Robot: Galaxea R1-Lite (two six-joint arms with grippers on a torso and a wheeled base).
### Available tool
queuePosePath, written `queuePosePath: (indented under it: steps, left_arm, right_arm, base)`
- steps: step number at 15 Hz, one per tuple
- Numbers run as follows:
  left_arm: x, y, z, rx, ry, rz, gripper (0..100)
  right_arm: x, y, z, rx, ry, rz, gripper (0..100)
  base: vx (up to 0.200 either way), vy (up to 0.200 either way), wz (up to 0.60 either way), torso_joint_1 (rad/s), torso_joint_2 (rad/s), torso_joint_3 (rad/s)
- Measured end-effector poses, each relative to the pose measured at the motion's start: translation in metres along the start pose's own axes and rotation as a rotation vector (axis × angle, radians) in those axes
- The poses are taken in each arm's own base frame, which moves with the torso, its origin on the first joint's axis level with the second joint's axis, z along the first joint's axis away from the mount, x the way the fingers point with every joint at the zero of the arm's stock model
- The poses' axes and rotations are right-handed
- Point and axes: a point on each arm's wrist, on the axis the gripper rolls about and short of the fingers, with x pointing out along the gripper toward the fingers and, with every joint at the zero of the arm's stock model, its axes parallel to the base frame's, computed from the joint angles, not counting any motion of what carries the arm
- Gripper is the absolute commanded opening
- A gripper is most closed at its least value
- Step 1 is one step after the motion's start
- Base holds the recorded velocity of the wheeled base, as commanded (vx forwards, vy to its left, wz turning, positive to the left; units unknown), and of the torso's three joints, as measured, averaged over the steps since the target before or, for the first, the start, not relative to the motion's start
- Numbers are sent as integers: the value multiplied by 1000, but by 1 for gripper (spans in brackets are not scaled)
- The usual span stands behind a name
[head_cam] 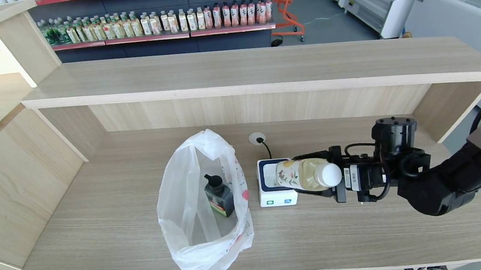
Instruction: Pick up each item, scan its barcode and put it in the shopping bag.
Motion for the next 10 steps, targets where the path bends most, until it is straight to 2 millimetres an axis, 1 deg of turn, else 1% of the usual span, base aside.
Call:
queuePosePath:
  steps: [2,5,10]
  left_arm:
    - [0,0,0,0,0,0,100]
    - [0,0,0,0,0,0,100]
    - [0,0,0,0,0,0,100]
  right_arm:
    - [3,-3,-5,-20,-15,-1,0]
    - [8,-3,-11,-46,-49,-1,0]
    - [16,7,-22,-36,-82,19,0]
  base:
    - [0,0,0,0,0,0]
    - [0,0,0,0,0,0]
    - [0,0,0,0,0,0]
